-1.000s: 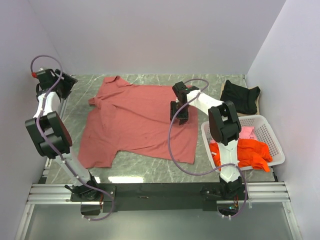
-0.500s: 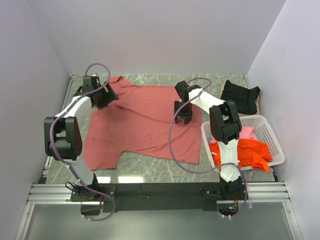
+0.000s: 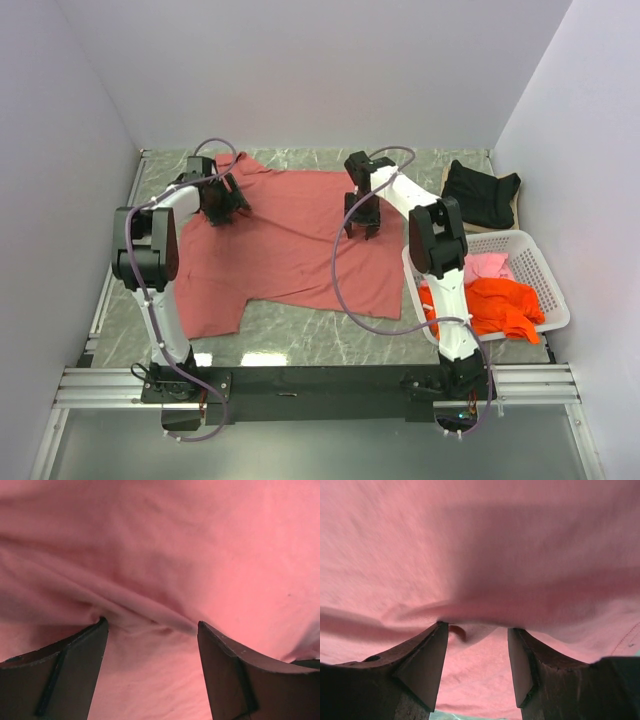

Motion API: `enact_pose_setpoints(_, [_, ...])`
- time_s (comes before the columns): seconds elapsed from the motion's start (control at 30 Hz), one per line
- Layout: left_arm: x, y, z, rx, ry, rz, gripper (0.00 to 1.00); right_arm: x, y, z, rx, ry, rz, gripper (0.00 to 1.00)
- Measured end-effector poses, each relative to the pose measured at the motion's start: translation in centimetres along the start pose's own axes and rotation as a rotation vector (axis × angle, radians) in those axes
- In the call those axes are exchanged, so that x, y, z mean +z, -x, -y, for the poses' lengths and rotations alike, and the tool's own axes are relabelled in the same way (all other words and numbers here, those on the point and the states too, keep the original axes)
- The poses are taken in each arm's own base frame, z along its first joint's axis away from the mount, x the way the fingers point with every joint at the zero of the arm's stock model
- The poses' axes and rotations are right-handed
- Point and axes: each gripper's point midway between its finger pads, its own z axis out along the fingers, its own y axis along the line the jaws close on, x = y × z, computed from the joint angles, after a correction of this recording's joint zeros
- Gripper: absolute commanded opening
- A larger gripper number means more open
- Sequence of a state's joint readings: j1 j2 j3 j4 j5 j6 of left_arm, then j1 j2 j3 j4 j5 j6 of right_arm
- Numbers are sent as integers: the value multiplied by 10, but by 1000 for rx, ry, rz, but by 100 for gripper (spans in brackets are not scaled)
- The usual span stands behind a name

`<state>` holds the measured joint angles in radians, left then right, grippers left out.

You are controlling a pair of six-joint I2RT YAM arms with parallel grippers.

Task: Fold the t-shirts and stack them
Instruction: Fold the tshirt

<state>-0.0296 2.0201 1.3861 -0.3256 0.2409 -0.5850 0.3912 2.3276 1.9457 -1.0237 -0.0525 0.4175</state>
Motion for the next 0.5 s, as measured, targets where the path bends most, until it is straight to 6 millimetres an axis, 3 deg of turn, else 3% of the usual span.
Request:
enact_pose_setpoints(0.33, [24, 36, 15, 1, -15, 29, 79, 5, 43, -20, 3, 40, 40, 58])
enact_pose_setpoints(0.5, [29, 51, 20, 15, -25, 53, 80, 4, 52, -27, 11, 108, 45, 59])
